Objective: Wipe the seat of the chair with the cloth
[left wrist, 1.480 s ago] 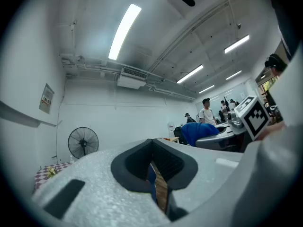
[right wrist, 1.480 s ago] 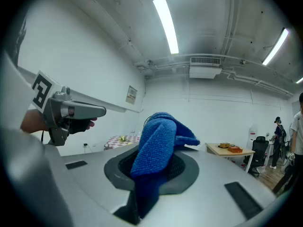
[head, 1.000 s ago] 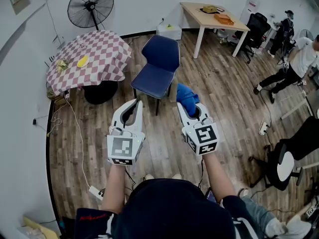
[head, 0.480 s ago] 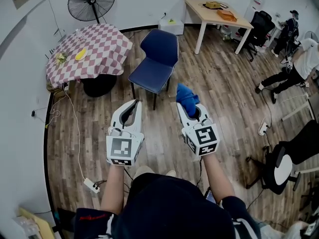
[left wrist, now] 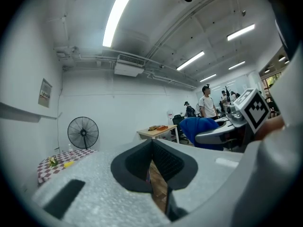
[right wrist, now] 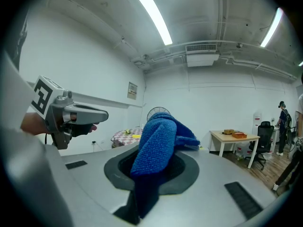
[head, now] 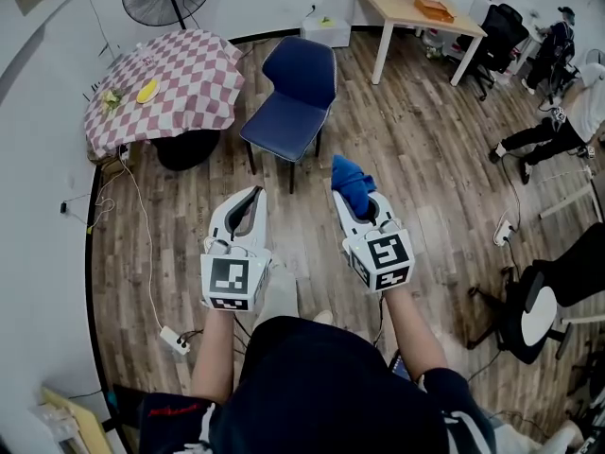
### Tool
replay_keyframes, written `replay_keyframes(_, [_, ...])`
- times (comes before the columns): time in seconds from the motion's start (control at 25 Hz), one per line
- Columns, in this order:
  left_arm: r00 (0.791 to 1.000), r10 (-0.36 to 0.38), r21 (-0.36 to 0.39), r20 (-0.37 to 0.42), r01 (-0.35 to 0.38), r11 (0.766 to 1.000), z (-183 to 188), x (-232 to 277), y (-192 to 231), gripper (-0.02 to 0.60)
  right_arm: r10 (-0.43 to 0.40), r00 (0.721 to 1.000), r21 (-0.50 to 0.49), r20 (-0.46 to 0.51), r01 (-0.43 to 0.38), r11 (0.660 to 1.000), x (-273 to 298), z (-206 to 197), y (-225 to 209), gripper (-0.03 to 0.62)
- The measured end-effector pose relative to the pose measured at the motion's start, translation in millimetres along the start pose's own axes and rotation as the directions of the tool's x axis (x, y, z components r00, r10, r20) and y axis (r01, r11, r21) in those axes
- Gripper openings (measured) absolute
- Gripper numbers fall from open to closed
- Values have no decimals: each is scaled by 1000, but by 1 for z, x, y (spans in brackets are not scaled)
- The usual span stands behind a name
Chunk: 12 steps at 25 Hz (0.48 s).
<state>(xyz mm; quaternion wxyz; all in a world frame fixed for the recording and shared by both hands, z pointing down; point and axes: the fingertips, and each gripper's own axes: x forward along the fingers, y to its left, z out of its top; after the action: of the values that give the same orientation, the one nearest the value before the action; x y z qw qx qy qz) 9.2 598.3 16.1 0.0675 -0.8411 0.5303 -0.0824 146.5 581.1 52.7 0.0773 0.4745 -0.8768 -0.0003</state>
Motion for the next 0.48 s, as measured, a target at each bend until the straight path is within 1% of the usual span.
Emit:
replay_keyframes(0.28, [1000, -11, -1, 6, 11, 1000, 0, 42, 14, 15, -11, 1000, 2, -5, 11, 1000, 32, 2, -28, 51])
replay_keyframes(0.48, [1000, -8, 2, 16, 8, 1000, -1, 78, 40, 15, -11, 1000, -2, -6, 11, 1000, 74, 5, -45, 51])
